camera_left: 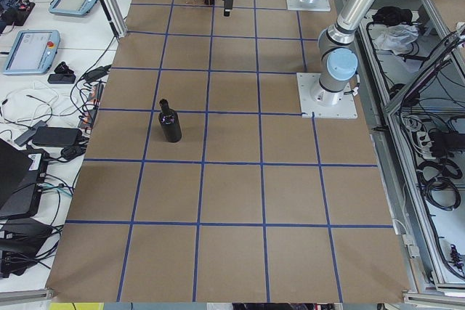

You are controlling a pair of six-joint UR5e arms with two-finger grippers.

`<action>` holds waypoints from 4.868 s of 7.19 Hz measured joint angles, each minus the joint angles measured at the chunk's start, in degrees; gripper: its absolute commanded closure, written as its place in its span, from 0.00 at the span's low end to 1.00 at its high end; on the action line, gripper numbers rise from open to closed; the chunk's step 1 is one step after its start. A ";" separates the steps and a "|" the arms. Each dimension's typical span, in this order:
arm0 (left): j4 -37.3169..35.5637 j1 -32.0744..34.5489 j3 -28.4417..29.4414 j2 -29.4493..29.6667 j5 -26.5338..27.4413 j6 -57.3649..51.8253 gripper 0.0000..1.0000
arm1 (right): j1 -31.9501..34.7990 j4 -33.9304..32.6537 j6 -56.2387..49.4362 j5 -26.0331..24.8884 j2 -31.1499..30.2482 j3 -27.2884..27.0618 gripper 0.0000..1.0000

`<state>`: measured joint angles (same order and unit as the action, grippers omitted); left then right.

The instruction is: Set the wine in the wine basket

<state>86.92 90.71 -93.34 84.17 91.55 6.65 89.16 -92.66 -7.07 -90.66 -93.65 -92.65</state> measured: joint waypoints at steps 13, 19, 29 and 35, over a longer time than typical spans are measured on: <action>0.59 -11.32 1.99 2.44 -0.45 -10.82 0.00 | -0.17 -0.14 5.09 0.06 0.05 -0.07 0.01; -4.91 -27.14 13.26 17.09 -2.45 -35.34 0.00 | -0.13 -0.23 4.68 -0.04 0.04 -0.04 0.01; -15.17 -31.55 17.66 31.48 -5.79 -39.71 0.25 | -0.13 -0.28 4.61 -0.04 0.04 -0.06 0.01; -15.81 -31.49 17.51 32.14 -5.73 -39.64 0.55 | -0.13 -0.32 4.54 -0.04 0.04 -0.07 0.01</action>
<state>71.11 59.23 -75.83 116.31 85.83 -32.99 89.03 -92.99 -2.53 -90.70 -93.60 -92.72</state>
